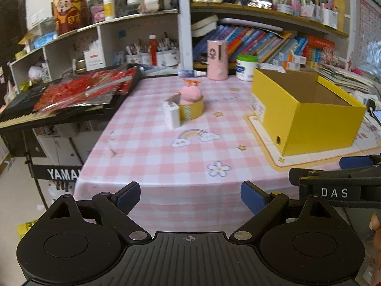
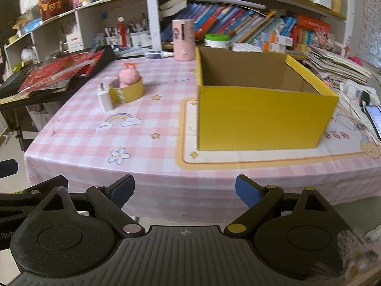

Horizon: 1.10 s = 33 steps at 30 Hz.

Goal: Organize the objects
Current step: 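Lift both open tools out of the box and back toward the tape roll, then grasp the white charger plug with the left tool while the right tool grasps the pink plush toy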

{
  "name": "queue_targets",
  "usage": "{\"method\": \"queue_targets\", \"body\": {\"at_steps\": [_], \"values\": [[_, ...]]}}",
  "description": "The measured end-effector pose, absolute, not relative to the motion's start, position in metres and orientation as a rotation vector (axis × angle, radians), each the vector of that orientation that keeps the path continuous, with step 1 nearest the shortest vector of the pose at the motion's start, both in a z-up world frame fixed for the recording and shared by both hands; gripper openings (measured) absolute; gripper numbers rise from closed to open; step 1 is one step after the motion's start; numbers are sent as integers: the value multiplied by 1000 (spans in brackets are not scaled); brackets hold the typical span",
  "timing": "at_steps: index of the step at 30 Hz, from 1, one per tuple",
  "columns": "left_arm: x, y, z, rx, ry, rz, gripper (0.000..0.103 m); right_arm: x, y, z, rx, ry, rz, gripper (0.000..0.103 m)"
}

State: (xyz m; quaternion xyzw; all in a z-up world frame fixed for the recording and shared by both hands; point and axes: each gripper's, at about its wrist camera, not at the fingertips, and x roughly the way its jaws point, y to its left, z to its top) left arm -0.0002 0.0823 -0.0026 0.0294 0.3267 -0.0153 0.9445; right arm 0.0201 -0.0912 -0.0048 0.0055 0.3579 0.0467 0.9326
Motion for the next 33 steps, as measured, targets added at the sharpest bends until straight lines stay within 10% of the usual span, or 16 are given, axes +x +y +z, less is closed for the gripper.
{"method": "queue_targets", "body": {"at_steps": [33], "values": [[100,123,-5,-18,695,85,93,148,-37,-4,-57,725,239,88]]}}
